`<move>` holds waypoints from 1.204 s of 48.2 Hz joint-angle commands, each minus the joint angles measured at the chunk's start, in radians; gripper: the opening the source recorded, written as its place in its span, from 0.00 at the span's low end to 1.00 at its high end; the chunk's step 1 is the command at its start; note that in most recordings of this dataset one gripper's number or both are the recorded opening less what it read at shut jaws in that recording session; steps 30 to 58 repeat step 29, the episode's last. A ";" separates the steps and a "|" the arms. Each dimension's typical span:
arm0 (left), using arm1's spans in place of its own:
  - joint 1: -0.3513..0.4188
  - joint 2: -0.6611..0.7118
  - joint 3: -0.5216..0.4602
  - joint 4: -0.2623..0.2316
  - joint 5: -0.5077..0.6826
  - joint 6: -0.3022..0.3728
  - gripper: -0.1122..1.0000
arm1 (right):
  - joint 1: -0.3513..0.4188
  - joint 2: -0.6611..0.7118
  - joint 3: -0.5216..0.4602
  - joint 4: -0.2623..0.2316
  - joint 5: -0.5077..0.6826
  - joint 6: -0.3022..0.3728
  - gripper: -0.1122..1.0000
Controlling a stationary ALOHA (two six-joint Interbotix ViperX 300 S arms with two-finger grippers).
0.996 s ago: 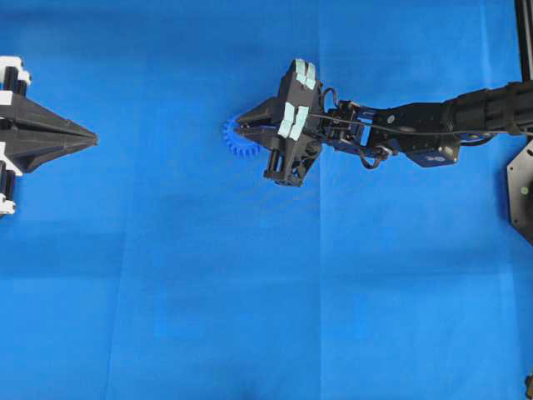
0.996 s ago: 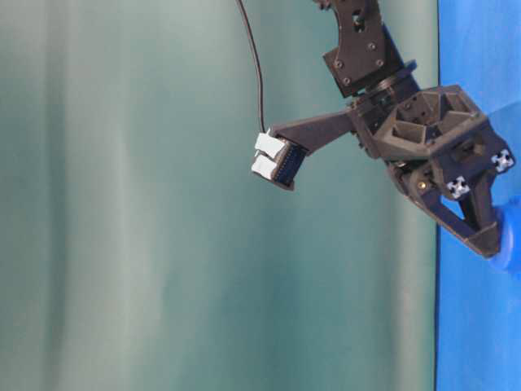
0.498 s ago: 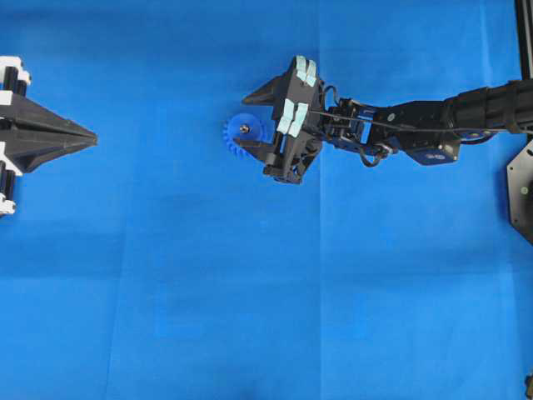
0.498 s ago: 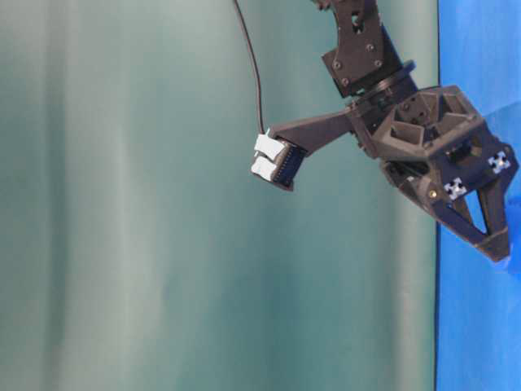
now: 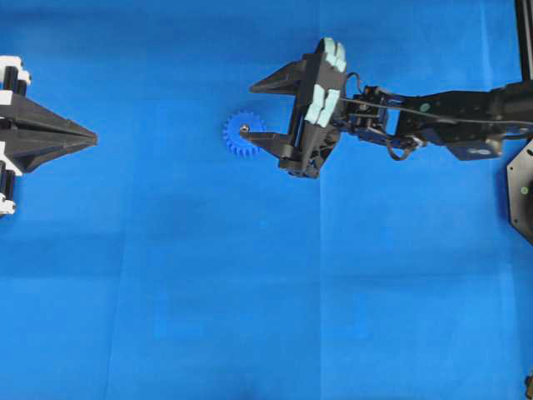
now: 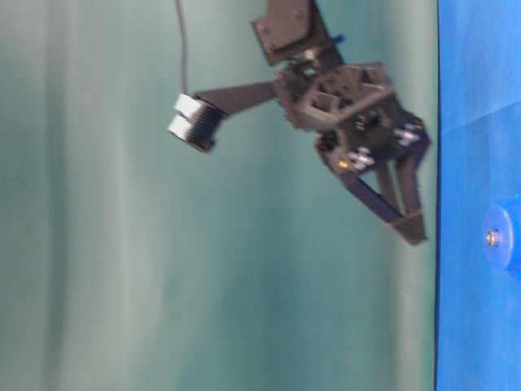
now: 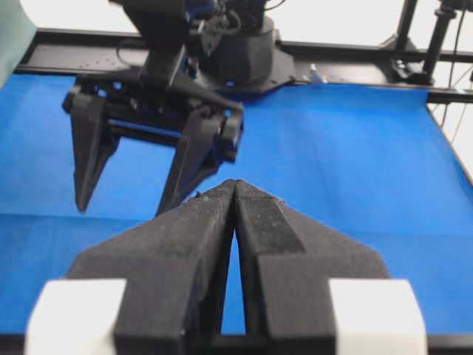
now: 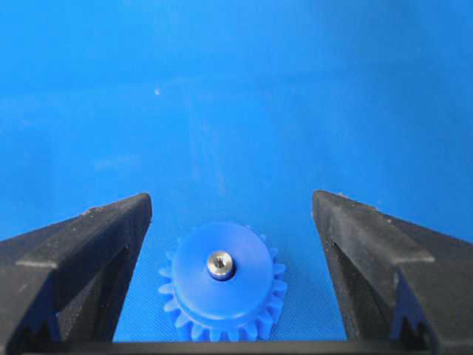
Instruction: Insert the shaft placed at a random location into the center hole of the small gear at another random location.
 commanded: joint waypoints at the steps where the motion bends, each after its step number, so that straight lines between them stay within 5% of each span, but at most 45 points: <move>1: -0.002 0.005 -0.012 0.000 -0.008 -0.002 0.10 | 0.000 -0.055 -0.002 -0.002 0.008 -0.002 0.78; 29: -0.002 0.005 -0.012 0.000 -0.008 -0.002 0.10 | 0.005 -0.156 0.103 0.002 0.015 0.005 0.78; 58: -0.002 0.005 -0.012 0.000 -0.008 -0.002 0.10 | 0.005 -0.156 0.103 0.002 0.015 0.005 0.78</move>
